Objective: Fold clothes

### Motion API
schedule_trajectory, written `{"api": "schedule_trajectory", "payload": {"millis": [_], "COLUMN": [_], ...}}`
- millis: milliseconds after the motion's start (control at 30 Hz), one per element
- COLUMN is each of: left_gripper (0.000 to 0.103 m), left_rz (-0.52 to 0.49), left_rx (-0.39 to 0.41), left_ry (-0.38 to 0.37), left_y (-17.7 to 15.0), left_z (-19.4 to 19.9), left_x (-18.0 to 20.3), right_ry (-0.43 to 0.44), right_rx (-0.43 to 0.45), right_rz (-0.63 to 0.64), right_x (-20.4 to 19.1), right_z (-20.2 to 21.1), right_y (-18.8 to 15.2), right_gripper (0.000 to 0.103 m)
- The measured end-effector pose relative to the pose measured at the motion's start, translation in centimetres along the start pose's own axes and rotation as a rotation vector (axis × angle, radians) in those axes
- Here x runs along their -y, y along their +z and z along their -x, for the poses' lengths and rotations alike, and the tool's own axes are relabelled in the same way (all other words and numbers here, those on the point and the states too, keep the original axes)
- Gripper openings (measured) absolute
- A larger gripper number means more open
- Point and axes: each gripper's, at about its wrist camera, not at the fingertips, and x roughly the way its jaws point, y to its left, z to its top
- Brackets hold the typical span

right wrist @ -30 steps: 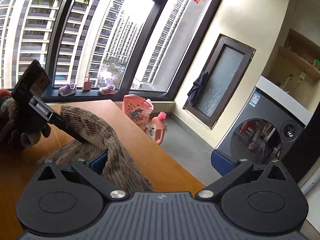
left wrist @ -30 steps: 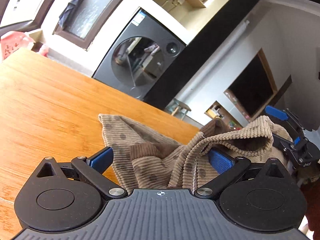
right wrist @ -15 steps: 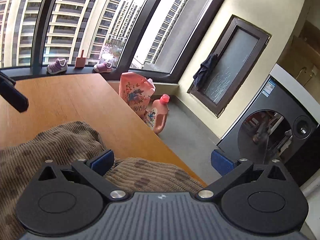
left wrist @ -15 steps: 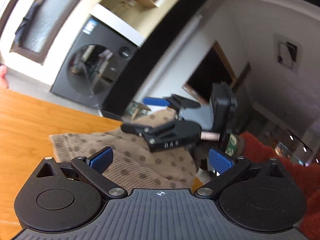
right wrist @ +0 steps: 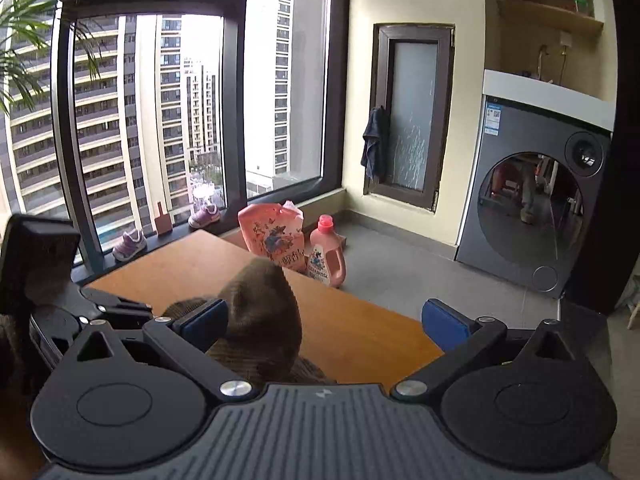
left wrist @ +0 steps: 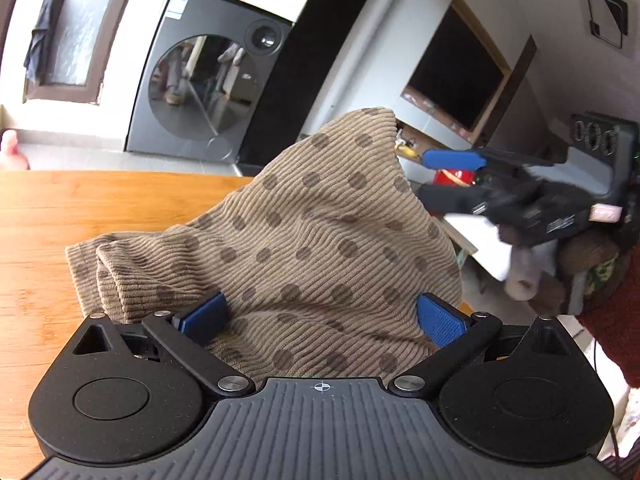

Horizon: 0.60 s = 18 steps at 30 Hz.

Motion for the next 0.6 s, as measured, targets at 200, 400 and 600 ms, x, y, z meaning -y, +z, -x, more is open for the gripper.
{"api": "schedule_trajectory", "payload": {"millis": [200,400,600], "left_gripper": [0.103,0.103,0.103], "left_rz": [-0.175,-0.155,0.054], "left_rx": [0.016,0.021,-0.035], "left_ry": [-0.017,0.002,-0.007], "left_y": [1.1,3.7,2.6], "left_z": [3.2,2.0,0.4], "left_x": [1.7,-0.8,-5.6], "right_ry": [-0.014,-0.105,0.054], "right_rx": [-0.071,0.030,0.095], "right_rz": [-0.069,0.026,-0.092], "right_x": [0.9,-0.2,-1.0], "right_z": [-1.8,0.9,6.7], "right_y": [-2.4,-1.6,-2.3], "right_gripper": [0.103,0.103,0.103]}}
